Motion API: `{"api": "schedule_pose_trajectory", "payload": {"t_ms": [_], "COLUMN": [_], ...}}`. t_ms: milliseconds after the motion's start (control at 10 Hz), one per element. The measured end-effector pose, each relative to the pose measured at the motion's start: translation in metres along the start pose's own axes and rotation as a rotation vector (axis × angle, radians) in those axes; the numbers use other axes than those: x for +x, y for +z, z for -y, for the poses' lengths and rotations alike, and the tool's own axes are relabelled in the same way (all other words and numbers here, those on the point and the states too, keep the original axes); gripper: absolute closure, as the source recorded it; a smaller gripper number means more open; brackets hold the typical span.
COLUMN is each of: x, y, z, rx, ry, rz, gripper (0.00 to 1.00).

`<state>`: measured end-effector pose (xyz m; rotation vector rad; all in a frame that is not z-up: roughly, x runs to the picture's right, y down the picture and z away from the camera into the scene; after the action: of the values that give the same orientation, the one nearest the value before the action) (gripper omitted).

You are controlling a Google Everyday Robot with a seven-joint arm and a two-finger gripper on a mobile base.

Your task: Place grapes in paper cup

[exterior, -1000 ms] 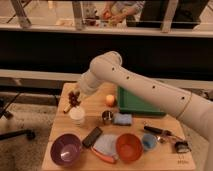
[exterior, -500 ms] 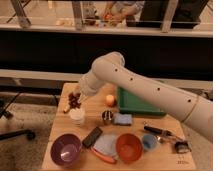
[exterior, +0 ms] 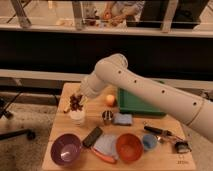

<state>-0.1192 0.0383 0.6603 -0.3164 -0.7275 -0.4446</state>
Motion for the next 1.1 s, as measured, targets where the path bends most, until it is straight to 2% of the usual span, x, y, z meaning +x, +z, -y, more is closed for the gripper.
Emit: {"api": "schedule_pose_trajectory", "payload": {"t_ms": [1100], "x": [0.001], "y": [0.051], "z": [-0.028], "rx": [-0.086], "ry": [0.014], "rz": [0.003], "gripper": [1.00]}}
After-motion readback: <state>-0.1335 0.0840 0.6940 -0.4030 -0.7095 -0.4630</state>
